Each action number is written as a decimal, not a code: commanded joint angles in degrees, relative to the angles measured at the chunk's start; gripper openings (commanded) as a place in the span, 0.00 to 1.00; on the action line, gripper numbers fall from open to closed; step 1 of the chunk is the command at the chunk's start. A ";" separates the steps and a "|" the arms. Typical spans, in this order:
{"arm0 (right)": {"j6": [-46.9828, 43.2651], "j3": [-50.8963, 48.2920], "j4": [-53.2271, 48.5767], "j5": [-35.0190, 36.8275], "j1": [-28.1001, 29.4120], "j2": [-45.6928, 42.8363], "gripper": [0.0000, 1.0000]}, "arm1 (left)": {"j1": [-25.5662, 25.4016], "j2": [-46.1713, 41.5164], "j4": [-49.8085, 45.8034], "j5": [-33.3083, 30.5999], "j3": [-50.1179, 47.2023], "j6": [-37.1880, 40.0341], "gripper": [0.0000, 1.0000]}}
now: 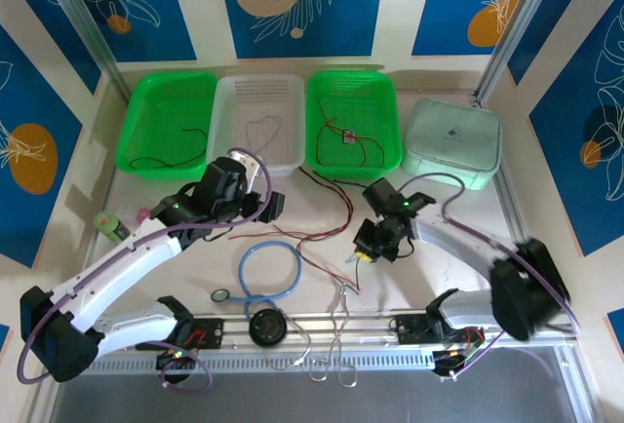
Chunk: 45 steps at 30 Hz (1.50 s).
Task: Untangle the cables
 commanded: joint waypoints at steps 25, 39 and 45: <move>5.12 13.28 10.16 -7.72 -12.82 -13.59 0.00 | -12.13 18.10 15.94 31.18 15.62 12.63 0.82; 6.09 14.37 12.35 -7.68 -9.51 -13.46 0.00 | -12.07 24.31 18.03 29.76 18.18 8.22 0.46; 5.17 15.36 12.53 -8.55 -9.59 -13.15 0.00 | -11.98 25.59 16.54 29.47 21.47 8.20 0.00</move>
